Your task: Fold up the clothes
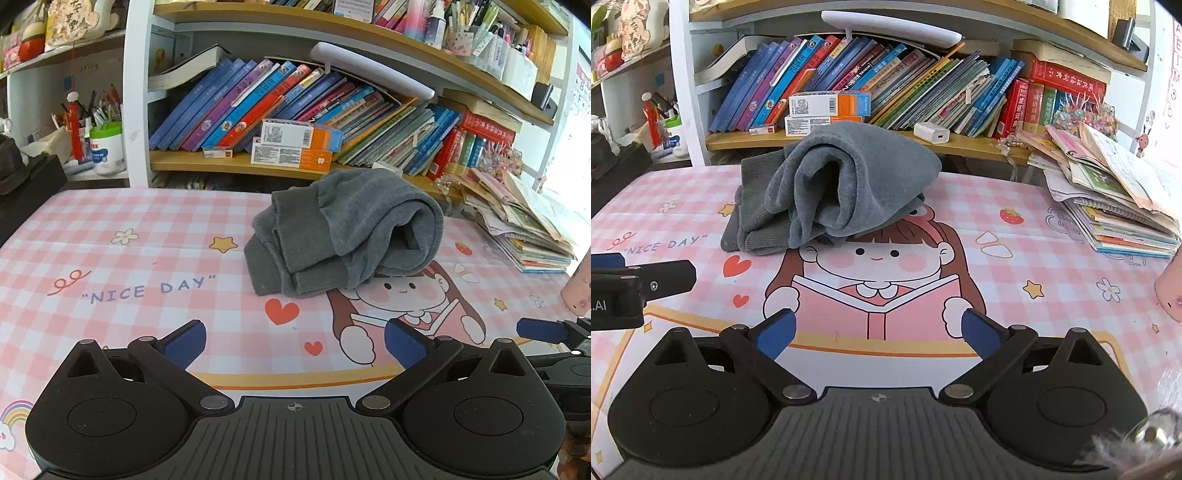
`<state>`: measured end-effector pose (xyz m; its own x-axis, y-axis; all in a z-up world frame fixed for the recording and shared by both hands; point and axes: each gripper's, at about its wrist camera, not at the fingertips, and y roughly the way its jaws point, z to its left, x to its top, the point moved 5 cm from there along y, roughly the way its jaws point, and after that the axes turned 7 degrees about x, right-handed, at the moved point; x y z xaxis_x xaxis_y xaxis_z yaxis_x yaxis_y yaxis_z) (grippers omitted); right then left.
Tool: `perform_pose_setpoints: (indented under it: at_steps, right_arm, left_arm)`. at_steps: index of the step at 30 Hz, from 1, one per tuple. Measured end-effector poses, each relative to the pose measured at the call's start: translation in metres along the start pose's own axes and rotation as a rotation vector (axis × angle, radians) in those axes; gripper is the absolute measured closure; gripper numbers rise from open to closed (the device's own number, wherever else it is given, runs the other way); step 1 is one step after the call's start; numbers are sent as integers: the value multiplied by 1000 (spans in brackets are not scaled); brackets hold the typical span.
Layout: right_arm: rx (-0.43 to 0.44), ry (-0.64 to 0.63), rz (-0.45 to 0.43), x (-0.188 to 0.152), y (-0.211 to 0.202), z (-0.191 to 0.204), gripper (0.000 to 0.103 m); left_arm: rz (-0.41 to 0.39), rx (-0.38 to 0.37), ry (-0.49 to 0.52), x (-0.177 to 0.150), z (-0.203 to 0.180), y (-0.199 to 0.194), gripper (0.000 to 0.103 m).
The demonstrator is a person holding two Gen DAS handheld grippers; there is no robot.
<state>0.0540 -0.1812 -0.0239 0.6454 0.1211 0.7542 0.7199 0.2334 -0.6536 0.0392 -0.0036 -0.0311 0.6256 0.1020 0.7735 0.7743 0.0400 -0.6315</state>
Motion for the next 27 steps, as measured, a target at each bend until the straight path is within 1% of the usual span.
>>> perform_pose_setpoints:
  at_steps: [3,4,7,11,27]
  right_arm:
    - [-1,3,-1,0,1,-1,6]
    - [0,3,0,0,1,-1,6]
    - [3,0,3,0,0,0,6]
    - [7,-6,2,0,0,4,5]
    - [5,-27,-8,2,-2,8,4]
  left_arm:
    - [3,10,-9,1,5,2,0]
    - [8,19,4,3,2,3,0]
    - [-23,16,-4,1,0,-4,0]
    - [-6,-2,-12,2,7,-1,0]
    - [-9,13,-31,2,13,-5,0]
